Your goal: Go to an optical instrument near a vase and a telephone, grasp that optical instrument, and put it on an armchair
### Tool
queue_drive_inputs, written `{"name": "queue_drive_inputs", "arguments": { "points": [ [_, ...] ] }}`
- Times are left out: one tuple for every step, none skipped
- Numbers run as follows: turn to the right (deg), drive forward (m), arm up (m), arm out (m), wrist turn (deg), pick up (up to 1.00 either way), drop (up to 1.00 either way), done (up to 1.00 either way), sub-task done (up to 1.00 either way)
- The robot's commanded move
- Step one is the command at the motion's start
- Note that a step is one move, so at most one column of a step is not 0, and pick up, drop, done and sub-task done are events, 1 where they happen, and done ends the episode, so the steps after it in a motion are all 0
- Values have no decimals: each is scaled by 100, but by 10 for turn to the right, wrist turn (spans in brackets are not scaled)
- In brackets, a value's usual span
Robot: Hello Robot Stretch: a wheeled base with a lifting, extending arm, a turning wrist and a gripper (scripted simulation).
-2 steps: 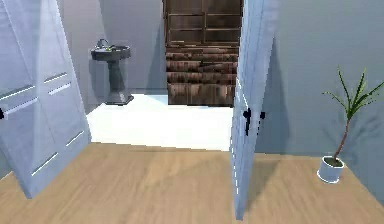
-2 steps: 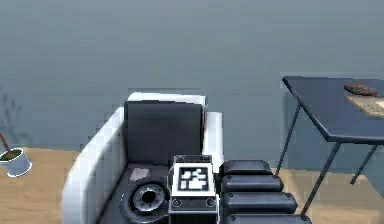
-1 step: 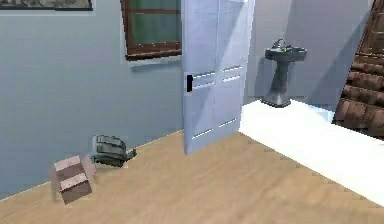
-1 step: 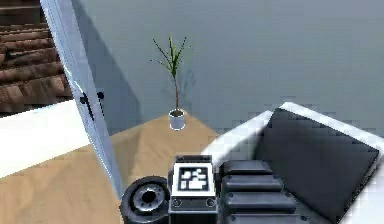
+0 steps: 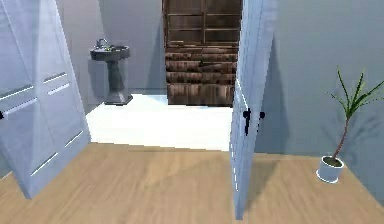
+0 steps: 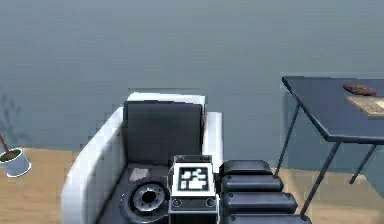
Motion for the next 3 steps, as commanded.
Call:
{"name": "queue_drive_inputs", "arguments": {
  "points": [
    [450, 0, 0, 0, 0, 0, 0, 0, 0],
    [450, 0, 0, 0, 0, 0, 0, 0, 0],
    [330, 0, 0, 0, 0, 0, 0, 0, 0]
  ]
}}
